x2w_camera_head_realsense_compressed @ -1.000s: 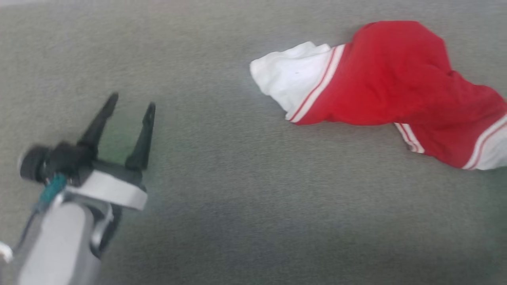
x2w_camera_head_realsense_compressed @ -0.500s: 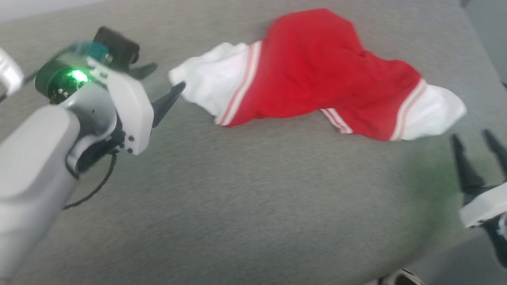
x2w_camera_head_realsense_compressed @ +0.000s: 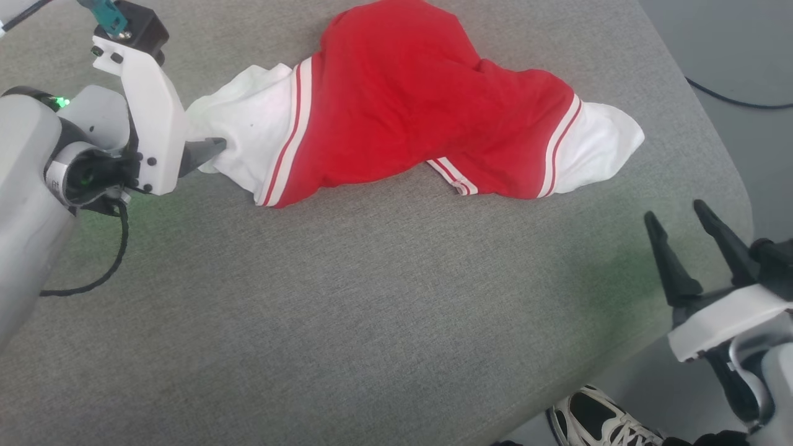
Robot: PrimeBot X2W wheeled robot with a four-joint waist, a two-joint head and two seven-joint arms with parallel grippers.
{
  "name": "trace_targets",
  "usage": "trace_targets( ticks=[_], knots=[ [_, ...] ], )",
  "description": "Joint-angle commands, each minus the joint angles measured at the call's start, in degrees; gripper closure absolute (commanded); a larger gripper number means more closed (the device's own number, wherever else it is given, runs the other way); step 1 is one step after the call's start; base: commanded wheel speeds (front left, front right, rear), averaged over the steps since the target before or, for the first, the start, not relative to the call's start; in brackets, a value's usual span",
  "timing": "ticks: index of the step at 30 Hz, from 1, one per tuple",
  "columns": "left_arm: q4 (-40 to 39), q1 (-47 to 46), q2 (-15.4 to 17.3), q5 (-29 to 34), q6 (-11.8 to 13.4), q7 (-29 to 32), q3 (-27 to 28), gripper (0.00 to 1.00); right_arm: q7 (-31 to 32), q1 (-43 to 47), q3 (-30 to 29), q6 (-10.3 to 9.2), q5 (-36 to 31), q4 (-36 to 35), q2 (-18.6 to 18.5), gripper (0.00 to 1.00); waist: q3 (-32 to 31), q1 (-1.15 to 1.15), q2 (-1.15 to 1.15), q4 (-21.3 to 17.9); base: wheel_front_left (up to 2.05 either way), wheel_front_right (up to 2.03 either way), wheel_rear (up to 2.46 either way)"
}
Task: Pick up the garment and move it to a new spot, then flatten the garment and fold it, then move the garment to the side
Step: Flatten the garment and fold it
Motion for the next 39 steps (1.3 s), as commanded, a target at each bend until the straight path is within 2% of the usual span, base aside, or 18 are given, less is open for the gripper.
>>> trace_targets(
  ticks=[1, 2, 3, 4, 5, 6, 11, 19, 27, 30, 35, 39],
  knots=[
    [0.95, 1.16, -0.19, 0.05, -0.07, 0.16, -1.69, 0.0, 0.11, -0.9, 0.5, -0.08, -0.52, -0.95, 0.58, 0.0, 0.02, 0.0, 0.0, 0.08, 0.0, 0.0, 0.0],
    [1.13, 1.27, -0.26, -0.38, -0.07, 0.29, -2.37, 0.0, 0.32, -0.97, 0.59, -0.08, -0.91, -1.27, 0.48, 0.0, 0.02, 0.0, 0.0, 0.2, 0.0, 0.0, 0.0],
    [1.04, 1.52, -0.47, -0.68, -0.08, 0.13, -3.22, 0.11, 0.54, -1.05, 0.61, -0.08, -1.26, -1.58, 0.38, 0.0, -0.06, 0.0, 0.0, 0.47, 0.0, 0.0, 0.0],
    [0.82, 1.58, -0.66, -0.95, -0.08, -0.12, -3.95, 0.5, 0.74, -1.19, 0.58, -0.08, -1.49, -2.14, 0.37, 0.0, -0.1, 0.0, 0.0, 0.83, 0.0, 0.0, 0.0],
    [0.62, 1.61, -0.74, -1.39, -0.08, -0.52, -4.57, 0.84, 1.04, -1.43, 0.69, -0.08, -1.84, -2.78, 0.33, 0.0, -0.12, 0.0, 0.0, 1.12, 0.0, 0.0, 0.0],
    [0.2, 1.52, -0.93, -1.62, -0.08, -1.11, -5.29, 1.0, 1.28, -1.54, 0.53, -0.08, -2.05, -3.24, 0.15, 0.0, -0.13, 0.0, 0.0, 1.57, 0.0, 0.0, 0.0],
    [0.83, -0.67, -1.42, -2.45, -0.08, -6.61, -6.02, 1.0, 2.99, -1.56, -0.21, -0.08, -3.28, -6.18, -0.55, 0.0, -0.35, 0.0, 0.0, 4.54, 0.0, 0.0, 0.0],
    [0.16, -0.22, -0.24, -5.16, -0.07, -12.69, -7.15, 1.0, 5.8, -0.59, -1.66, -0.08, -4.55, -9.53, -1.64, 0.0, -2.29, 0.0, 0.0, 10.23, 0.0, 0.0, 0.0],
    [0.19, 3.74, 3.83, -9.56, -0.07, -17.06, -6.8, 1.0, 8.77, 0.65, -1.97, -0.07, -4.74, -12.2, -3.08, 0.0, -5.31, 0.0, 0.0, 15.19, 0.0, 0.0, 0.0],
    [0.98, 6.02, 5.37, -9.28, -0.07, -18.68, -7.06, 1.0, 9.78, 1.57, -2.36, -0.07, -4.79, -13.13, -3.91, 0.0, -6.22, 0.0, 0.0, 16.86, 0.0, 0.0, 0.0],
    [1.84, 9.98, 6.7, -10.2, 0.32, -20.61, -7.12, 1.0, 11.69, 2.68, -2.57, -0.08, -4.44, -14.76, -5.23, 0.0, -7.3, 0.0, 0.0, 18.78, 0.0, 0.0, 0.0],
    [1.92, 12.06, 6.37, -10.28, 1.13, -23.68, -6.59, 1.0, 13.1, 3.34, -2.3, -0.08, -3.9, -15.99, -6.61, 0.0, -8.14, 0.0, 0.0, 20.15, 0.0, 0.0, 0.0]
  ],
)
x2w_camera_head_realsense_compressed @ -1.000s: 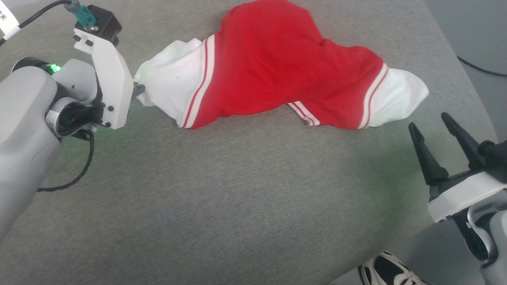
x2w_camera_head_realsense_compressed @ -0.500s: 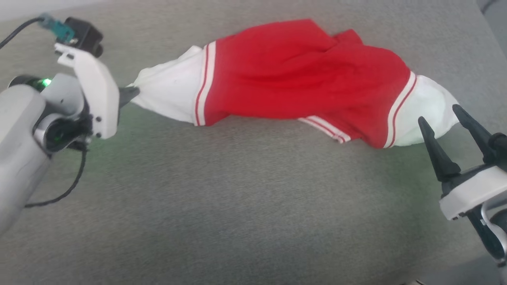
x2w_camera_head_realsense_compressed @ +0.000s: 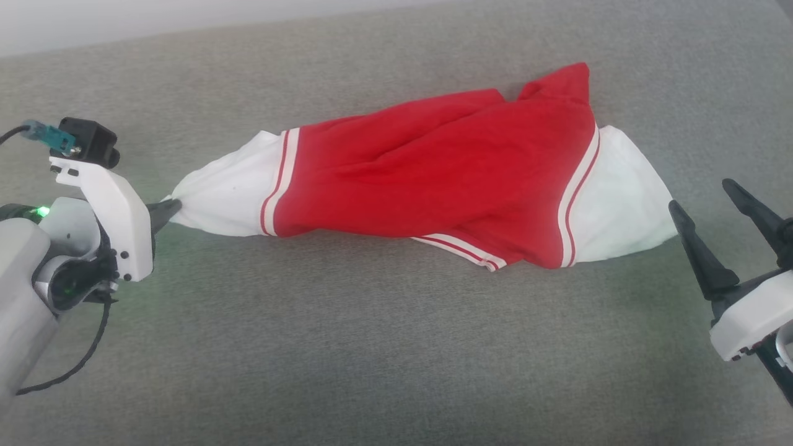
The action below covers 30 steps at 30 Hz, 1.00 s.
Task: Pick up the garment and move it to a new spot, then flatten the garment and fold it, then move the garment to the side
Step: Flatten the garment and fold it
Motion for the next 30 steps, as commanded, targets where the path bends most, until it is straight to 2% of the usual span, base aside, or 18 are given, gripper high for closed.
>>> trace_targets(
  ticks=[1, 2, 3, 4, 5, 8, 9, 16, 18, 21, 22, 26, 30],
  knots=[
    [-0.02, 0.65, -0.02, 0.03, 0.35, -1.12, 0.54, 1.0, 0.37, 0.31, 0.26, -0.07, 0.29, -0.56, -0.34, 0.0, -0.56, 0.0, 0.0, 0.71, 0.0, 0.0, 0.0],
    [-0.13, 1.14, -0.38, -0.18, 0.46, -2.09, 0.75, 1.0, 0.81, 0.54, 0.44, -0.07, 0.6, -0.75, -0.79, 0.0, -0.82, 0.0, 0.0, 1.11, 0.0, 0.0, 0.0],
    [-0.4, 1.53, -0.63, -0.08, 0.4, -3.07, 0.81, 0.86, 1.25, 0.81, 0.74, -0.07, 0.79, -1.04, -1.35, 0.0, -1.05, 0.0, 0.0, 1.51, 0.0, 0.0, 0.0],
    [-0.73, 1.74, -0.68, 0.4, 0.29, -4.22, 0.87, 0.53, 1.56, 0.94, 1.09, -0.08, 0.94, -1.32, -1.91, 0.0, -1.23, 0.0, 0.0, 1.88, 0.0, 0.0, 0.0],
    [-0.92, 2.1, -0.72, 0.62, 0.24, -5.23, 0.98, 0.0, 2.0, 0.96, 1.65, -0.08, 1.21, -1.62, -2.56, 0.0, -1.42, 0.0, 0.0, 2.25, 0.0, 0.0, 0.0],
    [-2.15, 3.22, -0.92, 2.01, 0.34, -9.83, 1.47, 0.0, 3.73, 0.92, 3.95, -0.08, 1.99, -2.23, -5.21, 0.0, -1.71, 0.0, 0.0, 3.28, 0.0, 0.0, 0.0],
    [-2.89, 4.5, -1.17, 3.03, 0.85, -13.51, 1.52, 0.0, 5.32, 1.25, 5.51, -0.08, 1.93, -2.36, -7.57, 0.0, -1.91, 0.0, 0.0, 4.01, 0.0, 0.0, 0.0],
    [-6.83, 11.03, -2.81, 6.22, 4.02, -30.3, 3.7, 0.0, 12.33, 1.27, 11.91, -0.08, 6.01, -3.92, -16.75, 0.0, -2.14, 0.0, 0.0, 6.07, 0.0, 0.0, 0.0],
    [-8.23, 12.87, -3.35, 7.09, 5.69, -33.63, 4.65, 0.0, 14.26, 0.48, 14.01, -0.08, 7.8, -4.61, -19.6, 0.0, -2.02, 0.0, 0.0, 6.71, 0.0, 0.0, 0.0],
    [-11.21, 15.85, -4.84, 10.48, 8.9, -35.42, 7.45, 0.0, 16.62, -0.97, 18.21, -0.07, 11.68, -6.02, -24.29, 0.0, -1.45, 0.0, 0.0, 8.0, 0.0, 0.0, 0.0],
    [-11.21, 15.85, -4.84, 10.48, 8.9, -35.42, 7.45, 0.0, 16.62, -0.97, 18.21, -0.07, 11.68, -6.02, -24.29, 0.0, -1.45, 0.0, 0.0, 8.0, 0.0, 0.0, 0.0],
    [-18.55, 22.04, -8.44, 20.67, 12.79, -35.55, 16.3, 0.0, 17.88, -4.33, 22.83, -0.08, 16.04, -6.59, -29.94, 0.0, -0.06, 0.0, 0.0, 10.05, 0.0, 0.0, 0.0],
    [-24.44, 28.92, -13.51, 29.97, 13.95, -35.59, 24.73, 0.0, 18.34, -8.32, 27.05, -0.08, 19.38, -5.23, -33.26, 0.0, 1.33, 0.0, 0.0, 12.08, 0.0, 0.0, 0.0]
  ],
)
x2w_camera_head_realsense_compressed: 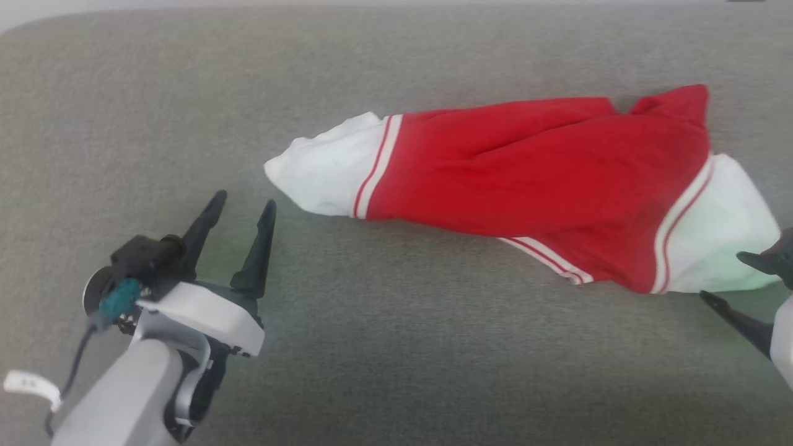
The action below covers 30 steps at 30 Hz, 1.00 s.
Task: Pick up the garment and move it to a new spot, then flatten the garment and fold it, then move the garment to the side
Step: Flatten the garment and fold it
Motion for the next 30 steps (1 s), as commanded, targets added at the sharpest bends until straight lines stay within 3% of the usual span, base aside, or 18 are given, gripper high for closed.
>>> trace_targets(
  ticks=[1, 5, 11, 12, 13, 14, 15, 18, 21, 24, 27, 30],
  knots=[
    [-1.87, 1.4, -1.72, 3.05, 0.31, -0.26, 3.06, 0.0, 0.36, -1.3, 1.68, -0.08, 1.04, 0.8, -0.8, 0.0, 1.29, 0.0, 0.0, 1.52, 0.0, 0.0, 0.0],
    [-5.88, 7.08, -7.21, 10.88, -1.09, -0.26, 10.76, 0.0, 1.09, -4.92, 7.83, -0.08, 2.83, 2.56, -2.21, 0.0, 2.59, 0.0, 0.0, 2.99, 0.0, 0.0, 0.0],
    [-7.51, 10.84, -14.19, 17.78, -5.91, -0.27, 18.96, 0.0, -0.26, -10.14, 15.22, -0.1, 3.44, 6.92, -2.26, 0.0, 4.46, 0.0, 0.0, 4.25, 0.0, 0.0, 0.0],
    [-7.44, 10.95, -14.96, 18.78, -6.75, -0.27, 19.92, 0.0, -0.23, -10.75, 16.65, -0.1, 3.42, 7.52, -2.13, 0.32, 4.72, 0.0, 0.0, 4.33, 0.0, 0.0, 0.0],
    [-7.22, 11.03, -15.52, 19.81, -7.59, -0.27, 20.9, 0.0, -0.47, -11.5, 17.86, -0.1, 3.39, 8.07, -1.96, 0.54, 4.99, 0.0, 0.0, 4.35, 0.0, 0.0, 0.0],
    [-7.09, 10.94, -16.06, 20.43, -8.39, -0.28, 21.85, 0.0, -0.64, -12.35, 18.81, -0.12, 3.43, 8.66, -1.73, 0.67, 5.31, 0.0, 0.0, 4.31, 0.0, 0.0, 0.0],
    [-6.92, 10.73, -16.52, 21.19, -9.16, -0.27, 22.66, 0.0, -0.69, -13.06, 19.74, -0.16, 3.61, 9.15, -1.45, 0.98, 5.48, 0.0, 0.0, 4.22, 0.0, 0.0, 0.0],
    [-6.53, 9.57, -17.06, 23.36, -11.47, -0.28, 24.36, 0.0, -1.31, -14.96, 22.23, -0.17, 4.39, 10.49, -1.04, 1.0, 5.83, 0.0, 0.0, 3.82, 0.0, 0.0, 0.0],
    [-5.61, 7.25, -14.47, 25.72, -13.43, -0.28, 23.74, 0.0, -2.05, -16.86, 24.11, -0.16, 5.39, 11.5, -0.82, 1.0, 5.89, 0.0, 0.0, 3.07, 0.0, 0.0, 0.0],
    [-2.52, 2.98, -9.34, 26.55, -14.61, 1.3, 19.16, 0.0, -3.29, -18.6, 25.56, -0.17, 6.22, 12.8, -0.5, 1.0, 5.57, 0.0, 0.0, 2.42, 0.0, 0.0, 0.0],
    [-1.17, -4.17, -0.9, 22.61, -14.79, 9.63, 7.2, 0.0, -4.48, -20.62, 26.99, -0.17, 6.62, 13.41, 0.25, 1.0, 5.46, 0.0, 0.0, 1.5, 0.0, 0.0, 0.0],
    [-2.77, -12.14, 7.77, 13.68, -14.77, 19.06, -5.91, 0.0, -5.36, -22.43, 28.54, -0.17, 6.84, 14.2, 1.0, 1.0, 5.9, 0.0, 0.0, 0.63, 0.0, 0.0, 0.0]
  ],
)
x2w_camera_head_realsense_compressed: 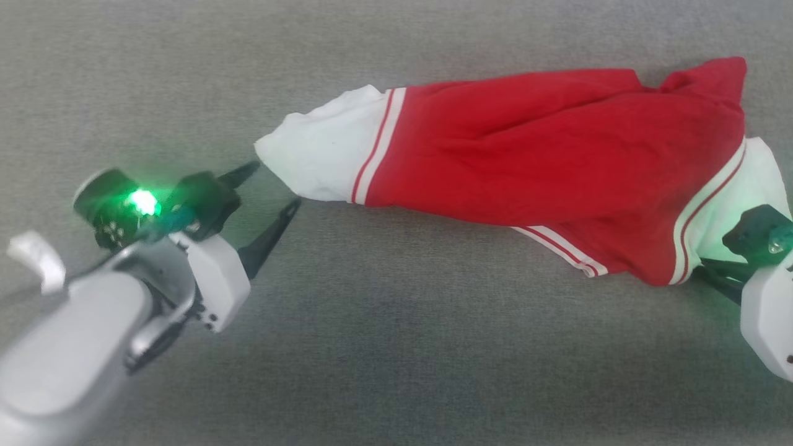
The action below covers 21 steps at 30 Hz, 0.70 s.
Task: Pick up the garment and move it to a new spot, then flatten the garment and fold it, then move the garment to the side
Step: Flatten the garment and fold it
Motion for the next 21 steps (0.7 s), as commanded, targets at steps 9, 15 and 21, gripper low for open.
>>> trace_targets(
  ticks=[9, 15, 21],
  knots=[
    [-5.48, -22.73, 12.68, -19.37, -0.06, 13.89, -26.79, 0.0, -1.84, -4.21, 4.31, -0.5, 0.48, 3.28, 2.55, 1.0, 3.36, 0.0, 0.0, -3.12, 0.0, 0.0, 0.0],
    [-1.08, -31.18, 11.94, -23.31, -0.06, 13.57, -36.32, 0.0, -3.14, -6.67, 6.55, -0.63, 1.07, 4.89, 4.06, 1.0, 5.43, 0.0, 0.0, -4.64, 0.0, 0.0, 0.0],
    [3.94, -32.66, 10.09, -24.02, -0.06, 11.93, -38.9, 1.0, -4.45, -8.64, 8.69, -0.71, 1.61, 6.16, 4.97, 1.0, 6.02, 0.0, 0.0, -5.68, 0.0, 0.0, 0.0]
  ],
)
